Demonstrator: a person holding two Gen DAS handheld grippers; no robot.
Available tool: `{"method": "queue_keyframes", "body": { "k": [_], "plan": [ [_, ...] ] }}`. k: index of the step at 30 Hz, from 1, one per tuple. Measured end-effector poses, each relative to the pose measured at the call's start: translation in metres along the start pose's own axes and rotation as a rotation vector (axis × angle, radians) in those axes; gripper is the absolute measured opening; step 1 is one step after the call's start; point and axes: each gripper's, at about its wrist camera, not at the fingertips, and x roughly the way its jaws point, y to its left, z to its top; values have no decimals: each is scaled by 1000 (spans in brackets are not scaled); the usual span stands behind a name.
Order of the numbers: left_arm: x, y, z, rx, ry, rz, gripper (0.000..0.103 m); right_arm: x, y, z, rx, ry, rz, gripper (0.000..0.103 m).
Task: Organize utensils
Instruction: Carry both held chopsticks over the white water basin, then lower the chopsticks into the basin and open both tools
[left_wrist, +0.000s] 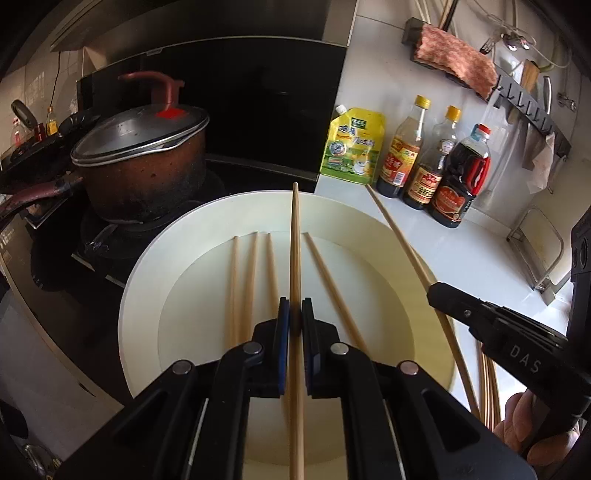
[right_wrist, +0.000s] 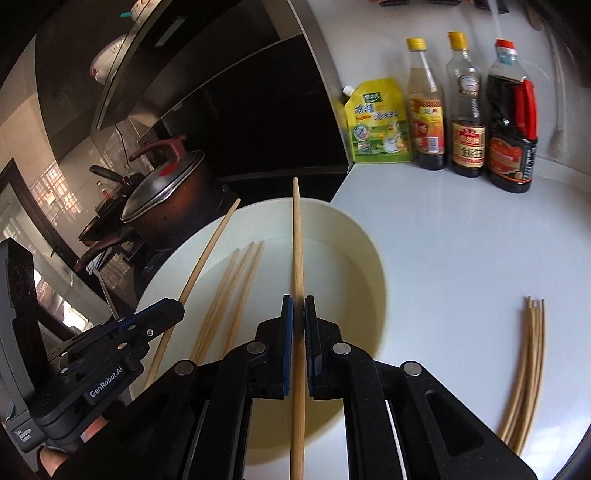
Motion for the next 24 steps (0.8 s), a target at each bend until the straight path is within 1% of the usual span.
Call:
{"method": "queue_keyframes", "body": {
  "k": [3,6,8,10,12,14,20,24],
  "plan": [
    [11,11,0,-21,21,3,7,27,10,3,-3,46,-7,6],
    [18,16,0,-29,39,1,8,43,14,2,-2,73,-15,6],
    [22,19,-1,-36,49,10,8,46,13,1,-8,83,-27,6],
    [23,23,-3,-50,55,12,10,45,13,0,-17,65,-55,8],
    [23,25,-5,-63,58,12,21,40,12,-2,-15,54,-53,10],
    [23,27,-7,-71,57,17,27,35,11,-3,-17,42,-60,14],
    [15,24,-13,-71,52,14,28,19,9,-7,-24,19,-69,14],
    [6,20,-17,-72,45,11,31,4,7,-11,-20,-2,-73,14]
  ]
}}
